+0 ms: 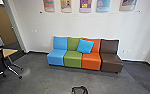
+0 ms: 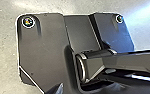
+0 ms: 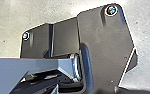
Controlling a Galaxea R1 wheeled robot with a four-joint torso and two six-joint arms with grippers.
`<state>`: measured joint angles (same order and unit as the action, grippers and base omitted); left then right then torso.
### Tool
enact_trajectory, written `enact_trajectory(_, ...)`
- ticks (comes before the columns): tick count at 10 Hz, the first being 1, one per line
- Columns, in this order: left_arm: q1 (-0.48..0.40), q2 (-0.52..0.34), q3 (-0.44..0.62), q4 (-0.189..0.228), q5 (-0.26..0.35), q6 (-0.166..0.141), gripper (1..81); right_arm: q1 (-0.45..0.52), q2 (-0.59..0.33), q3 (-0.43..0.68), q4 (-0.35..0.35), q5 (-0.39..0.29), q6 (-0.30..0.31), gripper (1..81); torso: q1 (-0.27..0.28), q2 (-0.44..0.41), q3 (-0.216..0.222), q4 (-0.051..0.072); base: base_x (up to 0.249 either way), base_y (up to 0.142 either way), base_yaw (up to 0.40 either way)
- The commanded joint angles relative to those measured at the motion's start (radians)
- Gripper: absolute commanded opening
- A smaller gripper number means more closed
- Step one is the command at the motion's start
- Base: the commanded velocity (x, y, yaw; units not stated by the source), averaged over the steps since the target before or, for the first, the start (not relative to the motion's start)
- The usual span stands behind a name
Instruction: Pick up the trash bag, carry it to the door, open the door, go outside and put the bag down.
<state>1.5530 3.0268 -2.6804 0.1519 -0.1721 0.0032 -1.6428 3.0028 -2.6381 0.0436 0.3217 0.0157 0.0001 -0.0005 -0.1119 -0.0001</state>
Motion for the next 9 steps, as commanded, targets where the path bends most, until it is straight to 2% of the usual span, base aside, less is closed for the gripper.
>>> enact_trajectory(1,-0.027,0.006,0.007,0.0,0.051,0.004,81.1,0.019,-0.008,0.001,-0.005,-0.049,-0.002,81.1,0.0,0.0,0.0,0.0,0.202,-0.099,0.0)
enact_trajectory(6,-0.027,0.003,0.005,0.0,0.051,0.004,81.1,0.019,-0.008,0.001,-0.005,-0.049,-0.002,81.1,0.0,0.0,0.0,0.0,0.196,-0.092,0.0)
enact_trajectory(9,-0.027,0.003,0.002,0.0,0.052,0.004,81.1,0.019,-0.008,0.001,-0.005,-0.049,0.001,81.1,0.0,0.0,0.0,0.0,0.191,0.0,0.0)
